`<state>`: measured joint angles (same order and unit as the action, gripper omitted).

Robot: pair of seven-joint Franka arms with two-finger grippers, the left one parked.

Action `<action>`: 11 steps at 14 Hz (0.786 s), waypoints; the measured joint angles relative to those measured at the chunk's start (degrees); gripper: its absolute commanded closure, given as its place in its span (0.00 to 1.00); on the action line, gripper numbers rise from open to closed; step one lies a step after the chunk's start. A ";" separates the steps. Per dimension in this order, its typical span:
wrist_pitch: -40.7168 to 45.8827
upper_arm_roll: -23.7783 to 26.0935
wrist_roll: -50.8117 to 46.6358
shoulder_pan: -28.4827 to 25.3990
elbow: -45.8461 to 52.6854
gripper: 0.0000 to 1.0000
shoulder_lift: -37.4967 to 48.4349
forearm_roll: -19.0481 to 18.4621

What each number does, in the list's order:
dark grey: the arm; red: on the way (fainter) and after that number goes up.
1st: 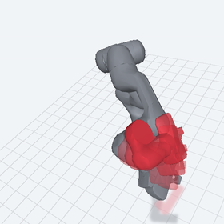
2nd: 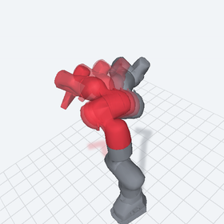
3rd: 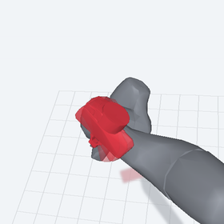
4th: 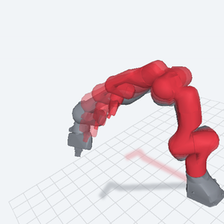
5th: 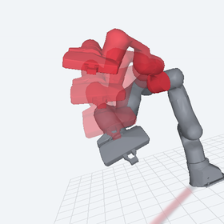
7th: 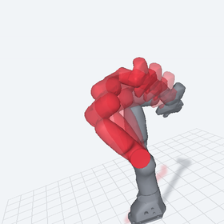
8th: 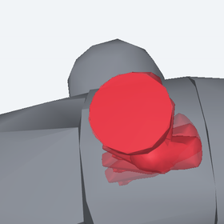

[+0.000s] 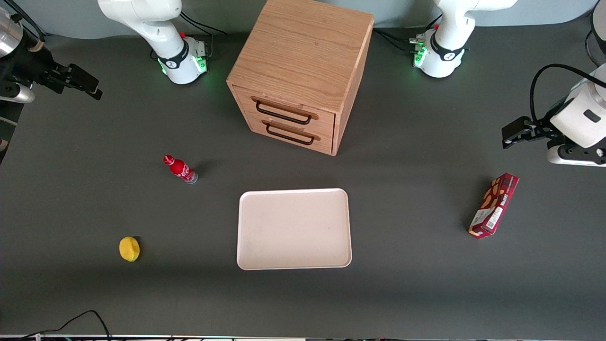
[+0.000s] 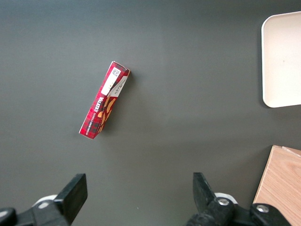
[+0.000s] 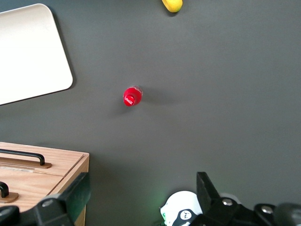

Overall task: Place coke bottle on tray
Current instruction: 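Move the right gripper down to the red Coca-Cola bottle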

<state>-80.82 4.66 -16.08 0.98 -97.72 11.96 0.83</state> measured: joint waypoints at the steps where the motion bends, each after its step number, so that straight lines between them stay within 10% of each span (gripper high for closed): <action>1: 0.02 -0.08 0.00 -0.03 0.31 0.00 -0.56 0.00; 7: 0.62 -0.76 0.13 -0.12 -0.30 0.00 -1.49 3.36; 11: -14.88 1.11 0.18 -0.56 -13.81 0.00 -2.36 4.04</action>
<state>-95.70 5.78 -15.90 0.43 -111.54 9.60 4.87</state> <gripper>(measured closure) 0.000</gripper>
